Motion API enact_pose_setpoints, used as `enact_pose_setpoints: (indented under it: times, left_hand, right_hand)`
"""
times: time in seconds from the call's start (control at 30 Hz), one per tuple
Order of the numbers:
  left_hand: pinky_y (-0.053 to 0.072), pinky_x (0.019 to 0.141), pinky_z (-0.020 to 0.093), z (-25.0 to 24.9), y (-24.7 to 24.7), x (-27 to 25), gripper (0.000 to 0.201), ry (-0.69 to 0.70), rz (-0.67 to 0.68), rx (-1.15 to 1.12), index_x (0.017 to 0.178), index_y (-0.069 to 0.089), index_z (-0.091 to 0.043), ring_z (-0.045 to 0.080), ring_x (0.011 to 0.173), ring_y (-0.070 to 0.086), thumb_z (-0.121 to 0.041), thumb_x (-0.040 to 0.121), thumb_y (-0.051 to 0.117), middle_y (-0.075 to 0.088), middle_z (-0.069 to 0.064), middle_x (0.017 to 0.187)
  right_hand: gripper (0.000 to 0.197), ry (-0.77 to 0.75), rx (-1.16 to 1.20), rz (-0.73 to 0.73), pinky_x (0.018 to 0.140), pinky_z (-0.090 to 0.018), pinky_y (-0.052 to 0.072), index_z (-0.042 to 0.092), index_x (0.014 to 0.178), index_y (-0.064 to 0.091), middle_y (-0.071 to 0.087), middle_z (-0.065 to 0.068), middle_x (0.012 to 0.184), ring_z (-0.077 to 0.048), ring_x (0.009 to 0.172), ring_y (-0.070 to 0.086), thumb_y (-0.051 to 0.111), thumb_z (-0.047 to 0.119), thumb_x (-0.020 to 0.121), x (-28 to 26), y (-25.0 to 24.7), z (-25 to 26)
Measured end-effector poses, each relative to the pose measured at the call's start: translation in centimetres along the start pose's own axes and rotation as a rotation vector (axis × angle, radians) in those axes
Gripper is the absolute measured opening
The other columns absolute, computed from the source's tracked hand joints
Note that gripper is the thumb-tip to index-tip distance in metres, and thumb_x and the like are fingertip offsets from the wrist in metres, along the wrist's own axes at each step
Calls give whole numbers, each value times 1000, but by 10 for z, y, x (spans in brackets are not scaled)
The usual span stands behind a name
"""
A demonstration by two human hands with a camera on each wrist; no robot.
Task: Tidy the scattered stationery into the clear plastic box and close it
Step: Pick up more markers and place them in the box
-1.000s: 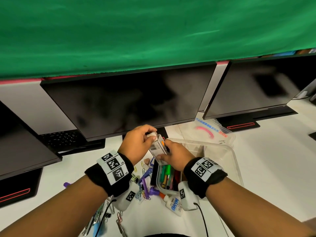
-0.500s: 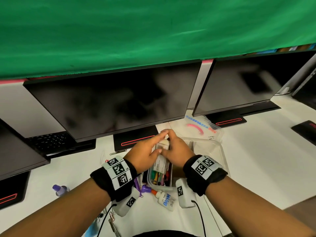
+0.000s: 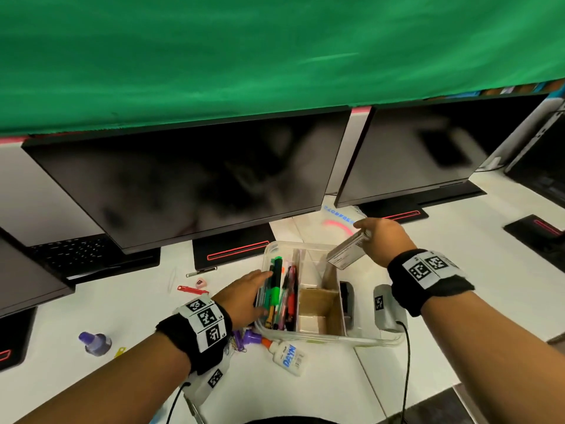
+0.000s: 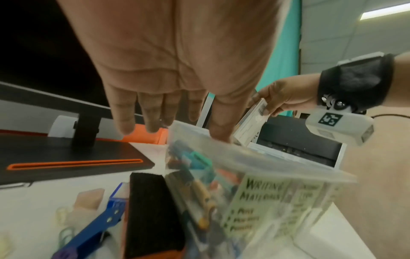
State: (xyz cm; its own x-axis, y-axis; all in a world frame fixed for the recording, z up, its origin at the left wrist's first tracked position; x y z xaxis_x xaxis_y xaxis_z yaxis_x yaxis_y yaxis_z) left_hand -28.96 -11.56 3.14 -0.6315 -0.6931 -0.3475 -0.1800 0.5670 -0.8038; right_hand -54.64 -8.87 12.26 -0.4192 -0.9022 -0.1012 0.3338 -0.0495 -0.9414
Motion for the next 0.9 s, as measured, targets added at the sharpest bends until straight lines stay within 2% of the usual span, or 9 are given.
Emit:
enact_pose_setpoints:
  times: [0.13, 0.3, 0.37, 0.5, 0.6, 0.73, 0.9]
  left_hand:
    - [38, 110, 33, 11, 9, -2, 71, -48, 2, -58, 147, 21, -32, 16, 136, 38, -28, 88, 61, 31, -7, 153]
    - [37, 109, 32, 12, 11, -3, 73, -59, 9, -71, 149, 16, -33, 17, 139, 35, -27, 90, 59, 23, -7, 156]
    - [37, 109, 32, 12, 11, -3, 73, -61, 12, -77, 149, 16, -33, 17, 139, 35, -27, 90, 59, 23, -7, 156]
    - [37, 109, 31, 14, 12, -3, 74, -61, 17, -93, 149, 15, -34, 16, 138, 36, -28, 90, 59, 24, -6, 156]
    - [39, 107, 32, 15, 12, -2, 75, -65, 26, -103, 148, 14, -36, 16, 137, 38, -28, 89, 60, 26, -7, 155]
    - [40, 106, 32, 17, 13, -1, 76, -74, 27, -105, 148, 13, -37, 15, 136, 39, -29, 89, 60, 27, -8, 155]
    - [40, 106, 31, 18, 14, 0, 76, -74, 30, -107, 148, 13, -38, 15, 136, 39, -30, 89, 60, 28, -8, 155]
  right_hand:
    - [42, 12, -167, 34, 91, -31, 51, 20, 125, 59, 62, -8, 125, -25, 108, 61, 61, 8, 85, 10, -2, 2]
    - [33, 94, -347, 147, 87, -30, 50, 9, 119, 59, 63, -10, 116, -23, 99, 61, 57, 17, 87, 16, 17, -3]
    - [31, 119, -375, 217, 90, -30, 50, 5, 118, 56, 63, -11, 115, -24, 100, 61, 55, 18, 89, 16, 32, -4]
    - [32, 32, -490, 241, 92, -33, 52, 6, 116, 58, 64, -12, 113, -27, 103, 62, 60, 14, 85, 16, 59, 8]
    - [35, -17, -593, 273, 95, -36, 51, 6, 120, 56, 61, -14, 119, -29, 110, 58, 59, 10, 86, 17, 71, 16]
    - [33, -65, -639, 338, 96, -36, 50, 5, 122, 55, 59, -15, 122, -31, 113, 57, 54, 7, 89, 17, 84, 19]
    - [41, -11, -528, 414, 99, -36, 46, 10, 127, 49, 56, -13, 128, -29, 118, 55, 55, 12, 87, 17, 87, -1]
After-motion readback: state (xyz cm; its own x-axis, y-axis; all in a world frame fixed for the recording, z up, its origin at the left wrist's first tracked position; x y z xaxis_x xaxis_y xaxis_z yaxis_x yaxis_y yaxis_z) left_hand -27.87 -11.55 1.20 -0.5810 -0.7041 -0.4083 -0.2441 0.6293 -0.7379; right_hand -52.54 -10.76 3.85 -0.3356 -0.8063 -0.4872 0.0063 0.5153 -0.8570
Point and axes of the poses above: each hand's wrist, its own x-axis towards the middle knuckle, its own y-axis out of the palm, z = x × y, the point moved 9 cm from there along x, towards the middle knuckle
